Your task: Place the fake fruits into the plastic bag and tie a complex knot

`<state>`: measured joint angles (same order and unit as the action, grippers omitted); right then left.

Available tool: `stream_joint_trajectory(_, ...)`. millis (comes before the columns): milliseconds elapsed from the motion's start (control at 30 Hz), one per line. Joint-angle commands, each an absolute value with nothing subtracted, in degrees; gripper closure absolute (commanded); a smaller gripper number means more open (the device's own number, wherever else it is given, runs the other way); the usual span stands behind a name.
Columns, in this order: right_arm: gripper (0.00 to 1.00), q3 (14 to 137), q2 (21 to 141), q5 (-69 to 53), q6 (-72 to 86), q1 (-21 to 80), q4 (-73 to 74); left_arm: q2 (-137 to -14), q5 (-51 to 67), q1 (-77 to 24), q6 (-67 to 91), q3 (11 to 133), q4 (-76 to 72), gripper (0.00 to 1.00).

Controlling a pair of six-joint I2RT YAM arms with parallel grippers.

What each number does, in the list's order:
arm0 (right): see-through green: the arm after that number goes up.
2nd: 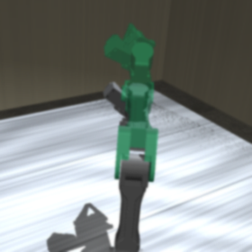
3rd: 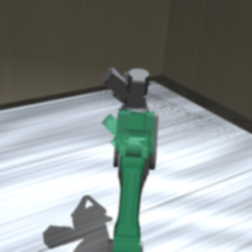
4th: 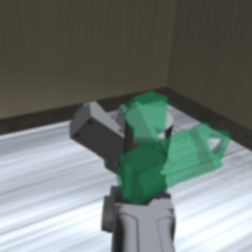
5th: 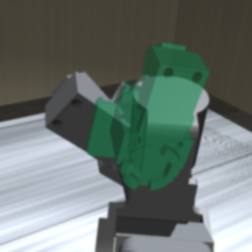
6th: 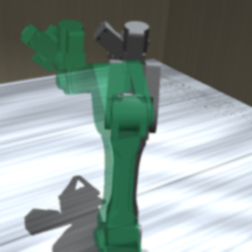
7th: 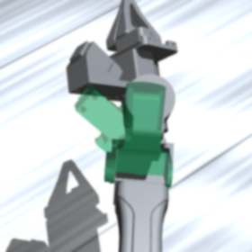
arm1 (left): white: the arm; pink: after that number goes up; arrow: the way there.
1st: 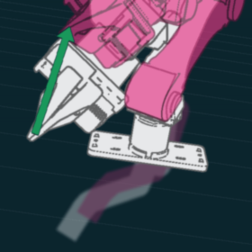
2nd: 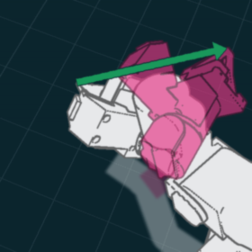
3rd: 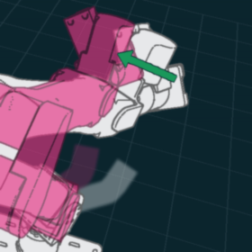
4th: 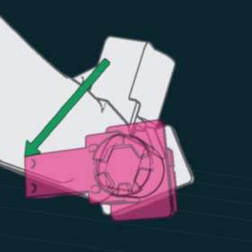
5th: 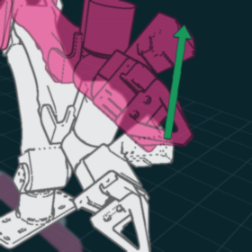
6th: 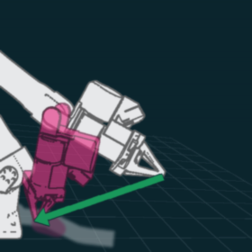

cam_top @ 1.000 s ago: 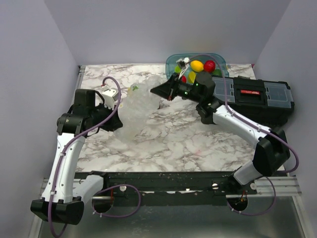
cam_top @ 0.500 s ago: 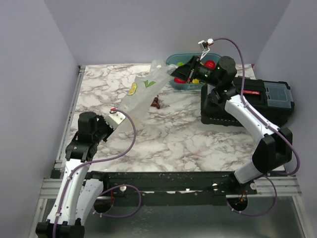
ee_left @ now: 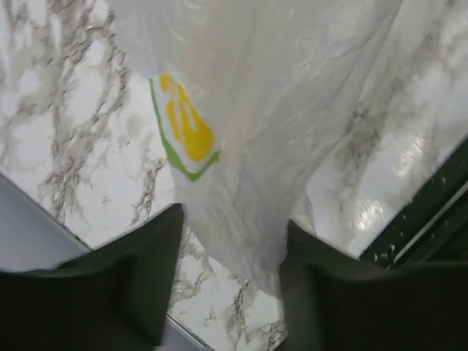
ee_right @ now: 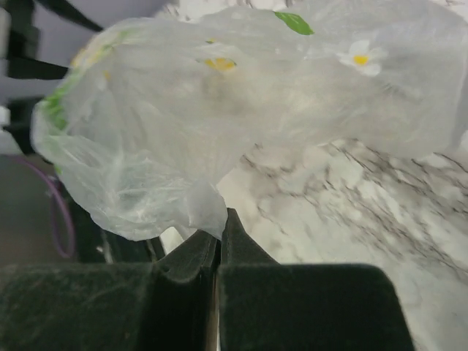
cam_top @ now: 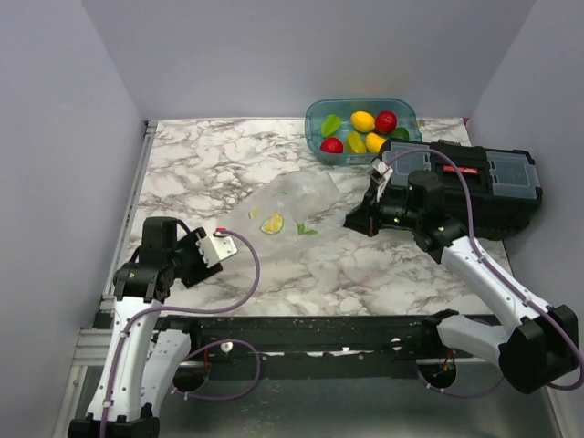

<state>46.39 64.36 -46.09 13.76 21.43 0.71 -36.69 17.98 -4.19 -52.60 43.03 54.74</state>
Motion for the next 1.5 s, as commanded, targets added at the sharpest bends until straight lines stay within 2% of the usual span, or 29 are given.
stream_joint_trajectory(0, 0.99, 44.4, 62.6, -40.0, -12.3, 21.3, 15.9, -37.9, 31.2, -3.8, -59.8, 48.3, 72.8, 0.24)
stream_joint_trajectory(33, 0.99, 44.5, 63.0, -39.9, -15.4, 21.3, 17.4, -38.2, 33.1, -3.8, -59.1, 49.9, 73.6, 0.15)
stream_joint_trajectory(167, 0.99, 43.6, 63.4, -41.1, -23.0, 21.4, 19.7, -42.3, 40.1, -3.8, -51.0, 57.0, 72.3, 0.02)
stream_joint_trajectory(333, 0.95, 42.8, 63.9, -41.4, -32.1, 24.2, 22.7, -50.8, 40.5, -4.0, -34.9, 58.7, 58.9, 0.02)
stream_joint_trajectory(533, 0.87, 44.1, 66.9, -36.5, -38.7, 24.9, 28.4, -61.6, 32.9, -9.5, -29.2, 54.5, 46.3, 0.22)
stream_joint_trajectory(667, 0.88, 43.4, 66.9, -35.1, -40.4, 25.0, 28.9, -68.8, 21.8, -13.2, -27.5, 52.6, 37.5, 0.28)
stream_joint_trajectory(800, 0.94, 43.5, 67.0, -34.6, -41.9, 25.0, 30.0, -77.5, 12.1, -13.4, -26.5, 54.0, 33.4, 0.34)
stream_joint_trajectory(967, 0.95, 43.9, 67.0, -32.8, -45.5, 25.0, 33.8, -91.6, 1.6, -11.0, -28.9, 57.5, 31.7, 0.6)
stream_joint_trajectory(1100, 0.95, 45.3, 66.7, -34.2, -46.8, 25.0, 38.1, -97.9, 2.9, -7.1, -27.9, 62.4, 33.8, 0.69)
stream_joint_trajectory(1233, 0.94, 47.4, 66.1, -39.1, -45.7, 25.0, 40.7, -95.8, 6.0, -4.7, -26.8, 66.3, 35.2, 0.71)
stream_joint_trajectory(1267, 0.94, 48.0, 65.9, -40.6, -44.8, 24.9, 40.9, -93.9, 8.2, -4.3, -26.0, 67.0, 35.2, 0.69)
stream_joint_trajectory(1300, 0.95, 48.4, 65.8, -42.6, -44.0, 24.9, 40.8, -91.3, 10.5, -4.0, -25.0, 67.6, 35.2, 0.61)
stream_joint_trajectory(1367, 0.96, 49.2, 65.7, -45.4, -40.9, 25.0, 39.4, -85.6, 15.0, -3.9, -21.5, 68.9, 35.3, 0.39)
stream_joint_trajectory(1467, 0.91, 50.4, 65.6, -48.0, -34.6, 25.1, 36.2, -78.9, 21.4, -7.4, -16.1, 72.2, 36.8, 0.16)
